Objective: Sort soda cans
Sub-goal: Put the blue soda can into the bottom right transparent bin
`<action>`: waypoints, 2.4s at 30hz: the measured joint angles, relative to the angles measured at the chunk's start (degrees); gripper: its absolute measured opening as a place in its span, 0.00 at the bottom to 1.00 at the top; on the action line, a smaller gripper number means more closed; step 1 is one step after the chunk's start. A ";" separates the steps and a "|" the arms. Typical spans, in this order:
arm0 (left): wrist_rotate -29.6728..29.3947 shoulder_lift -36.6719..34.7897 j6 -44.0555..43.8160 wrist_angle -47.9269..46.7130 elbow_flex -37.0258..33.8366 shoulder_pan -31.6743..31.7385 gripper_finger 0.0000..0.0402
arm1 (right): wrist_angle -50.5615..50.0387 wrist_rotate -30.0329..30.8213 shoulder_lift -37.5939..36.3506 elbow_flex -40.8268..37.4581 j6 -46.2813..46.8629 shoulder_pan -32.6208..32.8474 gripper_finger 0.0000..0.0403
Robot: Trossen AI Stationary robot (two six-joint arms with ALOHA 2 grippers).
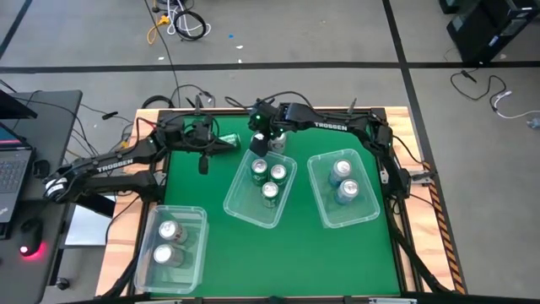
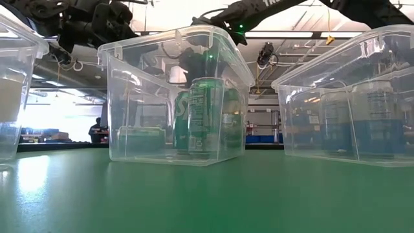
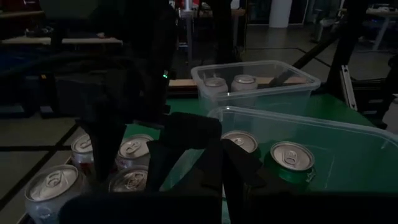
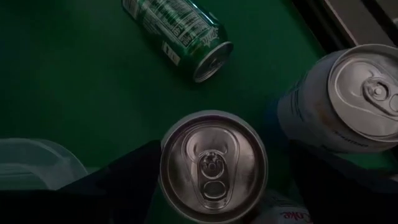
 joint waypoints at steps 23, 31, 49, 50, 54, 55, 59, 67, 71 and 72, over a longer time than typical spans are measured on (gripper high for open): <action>-0.83 0.11 0.35 -0.94 0.00 -0.02 0.01 | -1.63 -1.28 2.89 3.35 -2.31 -1.18 0.62; -0.84 0.09 0.17 1.29 0.00 0.00 0.01 | -10.34 0.60 2.86 15.62 -3.24 -1.00 0.62; -0.81 0.07 0.17 2.14 0.00 -0.02 0.01 | -38.09 10.73 -14.39 23.96 7.35 1.45 0.62; -0.81 0.05 0.17 2.14 0.00 -0.01 0.01 | -39.95 11.06 -15.55 23.96 8.53 2.05 0.62; -0.81 0.06 0.15 2.20 0.00 -0.02 0.01 | -46.35 12.87 -19.47 23.89 13.70 5.30 0.62; -0.81 0.05 0.15 2.18 0.00 -0.02 0.01 | -46.43 13.46 -20.59 23.46 14.92 6.34 0.62; -0.81 0.06 0.11 2.06 0.00 -0.01 0.01 | -45.92 13.93 -25.88 19.38 19.98 10.72 0.62; -0.79 0.05 0.09 1.94 0.02 -0.02 0.01 | -45.41 18.18 -37.17 -0.30 34.33 19.87 0.62; -0.79 0.04 0.03 1.94 0.02 -0.02 0.01 | -39.29 18.84 -41.57 -11.78 39.30 23.37 0.62; -0.80 0.05 -0.09 1.94 0.02 -0.01 0.01 | -37.26 19.30 -42.49 -14.47 40.05 23.88 0.62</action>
